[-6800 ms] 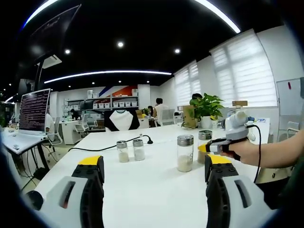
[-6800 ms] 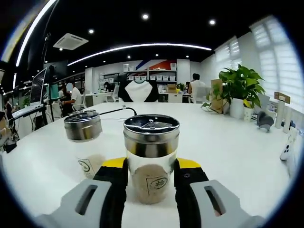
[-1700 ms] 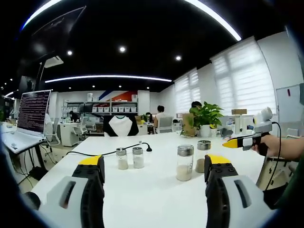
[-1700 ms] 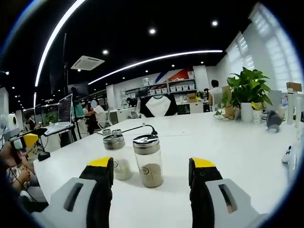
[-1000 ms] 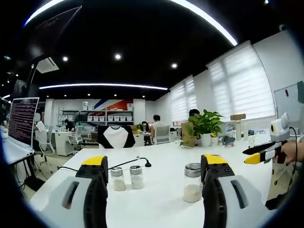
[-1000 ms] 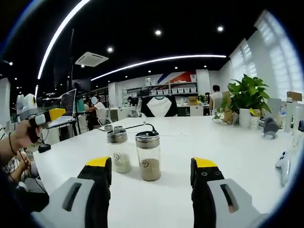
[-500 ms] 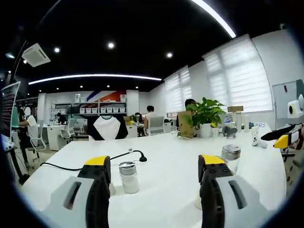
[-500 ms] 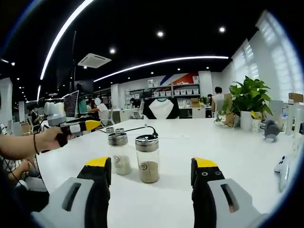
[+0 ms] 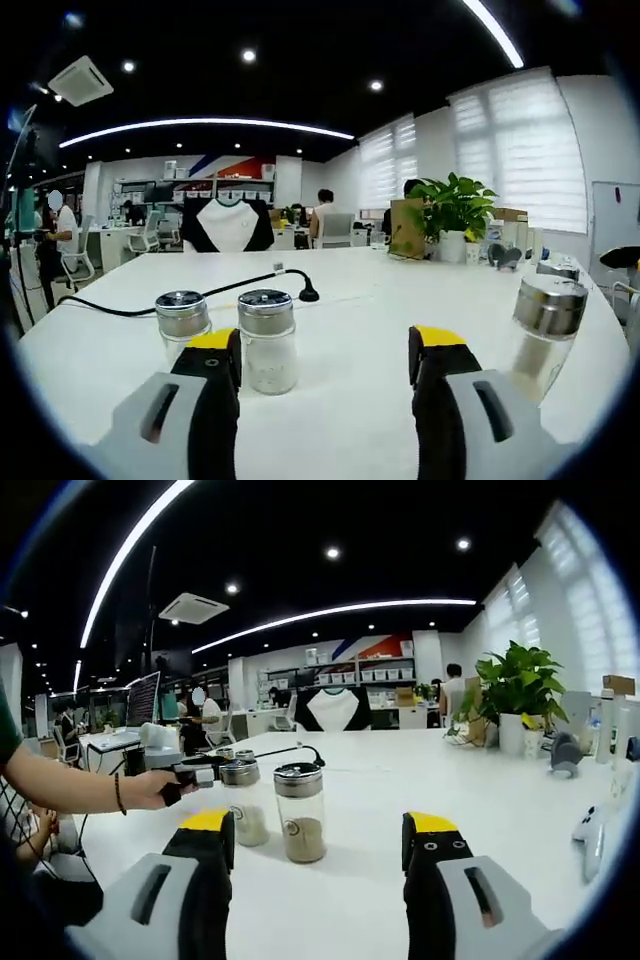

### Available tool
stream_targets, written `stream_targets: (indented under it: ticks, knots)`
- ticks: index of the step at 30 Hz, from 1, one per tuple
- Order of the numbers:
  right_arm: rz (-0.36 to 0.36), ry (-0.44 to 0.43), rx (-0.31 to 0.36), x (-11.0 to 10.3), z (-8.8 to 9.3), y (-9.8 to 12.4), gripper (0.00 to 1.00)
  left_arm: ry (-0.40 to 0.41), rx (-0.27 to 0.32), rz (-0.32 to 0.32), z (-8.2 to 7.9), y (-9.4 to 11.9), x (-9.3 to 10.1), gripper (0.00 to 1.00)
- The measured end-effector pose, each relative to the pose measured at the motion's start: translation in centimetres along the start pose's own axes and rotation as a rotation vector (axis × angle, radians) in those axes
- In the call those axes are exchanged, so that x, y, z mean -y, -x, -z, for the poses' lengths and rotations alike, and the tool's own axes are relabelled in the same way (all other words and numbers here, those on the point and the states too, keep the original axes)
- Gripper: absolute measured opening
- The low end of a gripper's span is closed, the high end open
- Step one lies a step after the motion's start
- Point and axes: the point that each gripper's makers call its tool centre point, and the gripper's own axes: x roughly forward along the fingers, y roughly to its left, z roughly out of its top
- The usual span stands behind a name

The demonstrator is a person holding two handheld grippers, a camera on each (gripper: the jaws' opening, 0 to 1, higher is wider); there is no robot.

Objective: Rotate the seasoning bottle until the label or dispensing opening points toward the visible target arrow and the bottle remains upright within the marked orientation range

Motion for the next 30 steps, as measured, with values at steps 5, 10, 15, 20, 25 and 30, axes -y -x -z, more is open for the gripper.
stream_targets:
  ticks: [5,10,15,20,25,30]
  knots:
    - [-0.013,0.009,-0.021,-0.1,0.6,-0.3,0.68,-0.007,-0.030,-0.024,1.1,-1.2,-1.1,0.69]
    - [-0.015,-0.007,-0.015,0.0,0.9,-0.4,0.68,-0.001,-0.051,-0.042,1.5,-2.2,-1.9,0.66]
    - [-0.014,-0.002,-0.027,0.1,1.0,-0.8,0.68,0.110,-0.008,-0.060,1.0,-3.1,-2.8,0.56]
    - [0.001,0.003,-0.008,0.4,0.2,-0.7,0.68,0.076,-0.011,-0.079,0.9,-3.8,-3.4,0.50]
    - [0.002,0.006,-0.010,0.5,0.1,-0.6,0.68,0.105,-0.051,-0.112,1.6,-4.1,-4.4,0.41]
    - [-0.007,0.001,-0.015,0.2,0.1,-0.7,0.68,0.085,-0.064,-0.123,2.0,-4.1,-4.5,0.36]
